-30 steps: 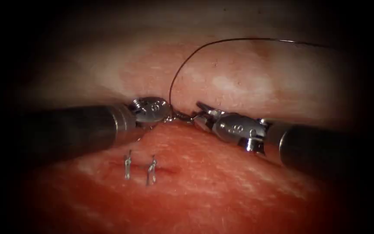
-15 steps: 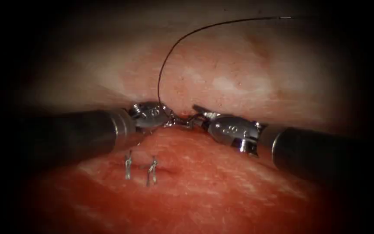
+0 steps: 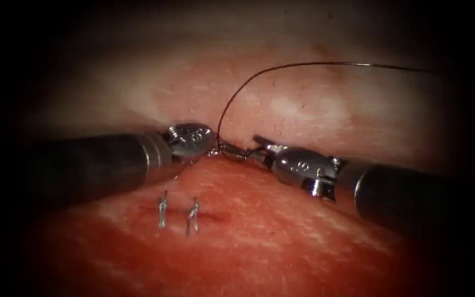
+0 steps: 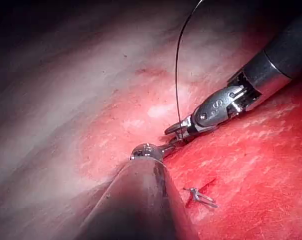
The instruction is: Wound Closure
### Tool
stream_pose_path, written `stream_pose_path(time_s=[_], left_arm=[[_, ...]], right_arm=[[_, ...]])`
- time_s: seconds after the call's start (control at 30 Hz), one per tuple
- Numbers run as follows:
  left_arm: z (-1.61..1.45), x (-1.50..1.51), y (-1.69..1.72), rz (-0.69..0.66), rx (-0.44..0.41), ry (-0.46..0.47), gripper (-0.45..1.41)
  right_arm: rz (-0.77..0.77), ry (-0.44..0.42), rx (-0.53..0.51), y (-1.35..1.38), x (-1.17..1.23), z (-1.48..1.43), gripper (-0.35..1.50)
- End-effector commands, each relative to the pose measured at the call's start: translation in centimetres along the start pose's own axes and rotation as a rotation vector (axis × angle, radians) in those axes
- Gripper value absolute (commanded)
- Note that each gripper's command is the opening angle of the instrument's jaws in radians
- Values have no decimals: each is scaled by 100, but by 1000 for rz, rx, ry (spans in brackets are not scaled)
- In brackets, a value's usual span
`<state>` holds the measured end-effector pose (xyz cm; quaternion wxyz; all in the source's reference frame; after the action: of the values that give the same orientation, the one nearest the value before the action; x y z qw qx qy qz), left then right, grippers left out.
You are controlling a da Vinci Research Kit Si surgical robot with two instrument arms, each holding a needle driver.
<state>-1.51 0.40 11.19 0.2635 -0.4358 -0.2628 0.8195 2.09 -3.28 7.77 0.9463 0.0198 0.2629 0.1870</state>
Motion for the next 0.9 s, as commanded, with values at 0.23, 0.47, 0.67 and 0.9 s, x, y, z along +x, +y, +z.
stream_pose_path(time_s=[0.23, 0.47, 0.67, 0.9], left_arm=[[9, -2, -1, -2, -2, 1, -38], [9, -3, -1, -2, -2, 1, -38], [8, -3, 1, -2, -2, -3, -38], [8, -3, 0, -1, -3, -6, -38]], right_arm=[[-3, -26, 9, -2, 2, 4, -35], [-5, -55, 38, -5, -1, 4, -35], [-1, -74, 94, -11, -9, 12, -35], [2, -94, 112, -12, -12, 10, -35]])
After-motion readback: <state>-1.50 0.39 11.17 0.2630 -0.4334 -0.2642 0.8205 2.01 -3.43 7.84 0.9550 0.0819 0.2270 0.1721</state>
